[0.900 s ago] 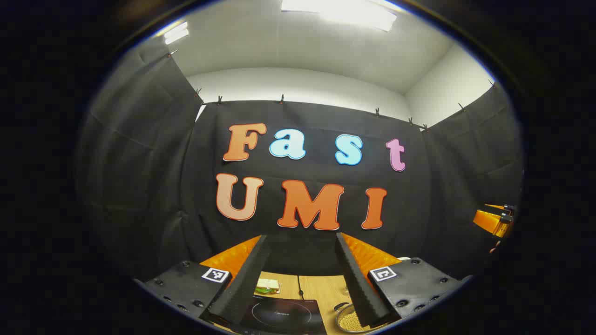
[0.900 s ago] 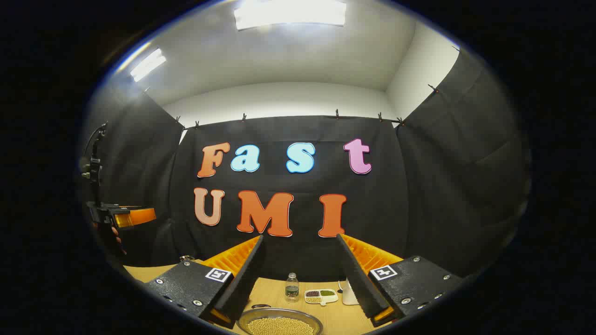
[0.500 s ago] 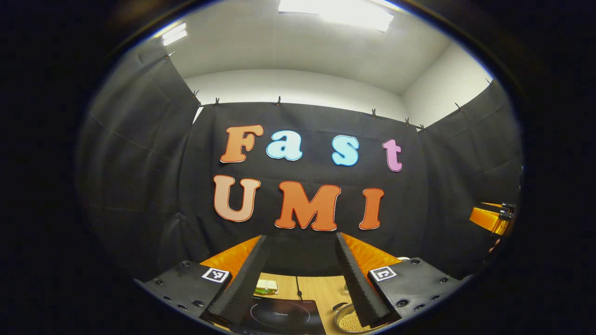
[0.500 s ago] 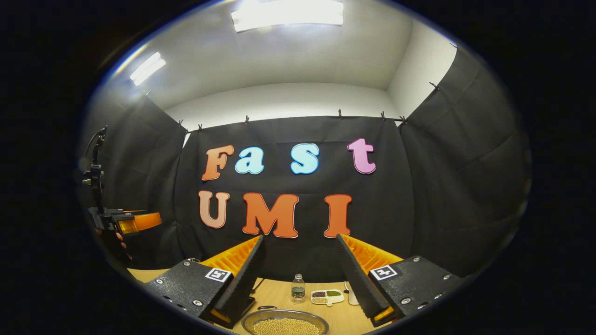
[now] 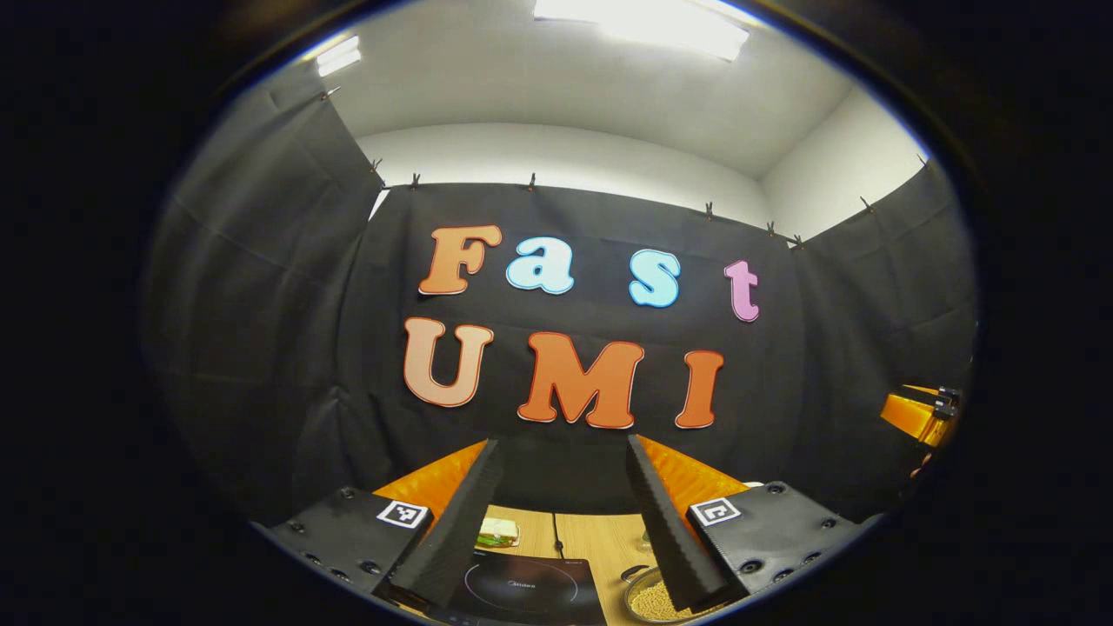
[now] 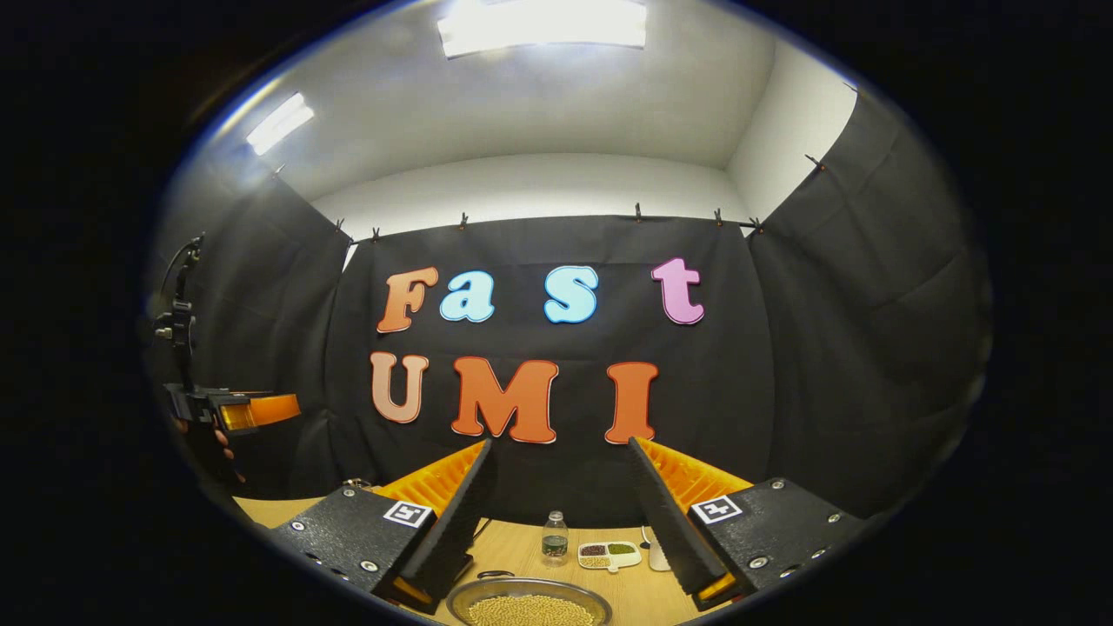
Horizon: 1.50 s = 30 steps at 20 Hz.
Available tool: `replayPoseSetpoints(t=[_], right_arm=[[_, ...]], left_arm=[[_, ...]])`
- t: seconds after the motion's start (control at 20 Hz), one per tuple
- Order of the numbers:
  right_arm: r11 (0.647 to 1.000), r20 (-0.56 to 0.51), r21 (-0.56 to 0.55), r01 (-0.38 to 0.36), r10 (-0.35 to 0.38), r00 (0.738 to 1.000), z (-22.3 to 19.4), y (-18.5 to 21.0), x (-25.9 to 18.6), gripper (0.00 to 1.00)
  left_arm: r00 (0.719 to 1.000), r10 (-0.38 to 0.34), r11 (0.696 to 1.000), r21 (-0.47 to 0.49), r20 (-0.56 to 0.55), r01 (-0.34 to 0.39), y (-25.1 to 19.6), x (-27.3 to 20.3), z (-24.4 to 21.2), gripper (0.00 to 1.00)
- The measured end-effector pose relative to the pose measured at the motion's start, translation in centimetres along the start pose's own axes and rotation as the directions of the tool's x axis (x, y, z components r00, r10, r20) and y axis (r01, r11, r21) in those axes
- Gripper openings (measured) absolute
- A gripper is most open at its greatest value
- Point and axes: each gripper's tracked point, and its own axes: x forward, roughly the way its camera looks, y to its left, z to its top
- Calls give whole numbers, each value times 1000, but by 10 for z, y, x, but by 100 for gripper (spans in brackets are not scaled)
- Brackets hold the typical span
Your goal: First push the handle of the pot to place it horizontally, then grasp the pot with both hands and set it on the induction cooktop.
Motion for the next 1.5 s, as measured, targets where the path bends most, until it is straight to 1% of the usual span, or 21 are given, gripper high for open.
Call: replayPoseSetpoints(t=[0.05, 0.4, 0.55, 0.6, 0.65, 0.7, 0.9, 0.95, 1.0, 1.25, 1.3, 1.5], right_arm=[[1000, -4, 2, -1, 1, 1000, -1, 0, 1, 93], [1000, -10, 1, 1, -1, 1000, -4, 0, 1, 93], [1000, -30, 0, 20, -20, 999, -13, -5, 1, 93], [1000, -41, 0, 24, -24, 999, -18, -5, -1, 97], [1000, -52, 3, 23, -23, 998, -22, -6, -1, 97], [1000, -64, 7, 23, -23, 998, -26, -6, -2, 93], [999, -101, 24, 26, -24, 995, -43, -12, -3, 93], [999, -117, 25, 27, -24, 993, -52, -13, -3, 93], [999, -137, 26, 28, -24, 990, -60, -15, -3, 93], [998, -210, 43, 36, -27, 977, -91, -19, -7, 93], [998, -225, 43, 38, -27, 974, -97, -20, -8, 93], [998, -298, 40, 40, -27, 954, -128, -22, -10, 92]], left_arm=[[1000, 2, 1000, 3, -1, -2, 0, 1, 0, 96], [1000, 10, 1000, 23, -2, -10, 3, 1, -2, 96], [1000, 28, 999, 42, -10, -28, 5, 3, -5, 96], [999, 39, 998, 48, -15, -38, 7, 4, -6, 96], [999, 37, 998, 47, -16, -36, 5, 5, -5, 96], [999, 34, 998, 45, -18, -33, 3, 6, -6, 96], [999, 29, 999, 44, -22, -28, 0, 6, -8, 96], [999, 31, 998, 47, -22, -30, 1, 6, -9, 94], [999, 33, 998, 53, -23, -31, 1, 6, -10, 96], [999, 27, 998, 64, -27, -25, -2, 8, -15, 96], [999, 31, 997, 69, -22, -30, -1, 9, -15, 94], [1000, 25, 997, 72, -19, -24, -5, 10, -18, 96]])
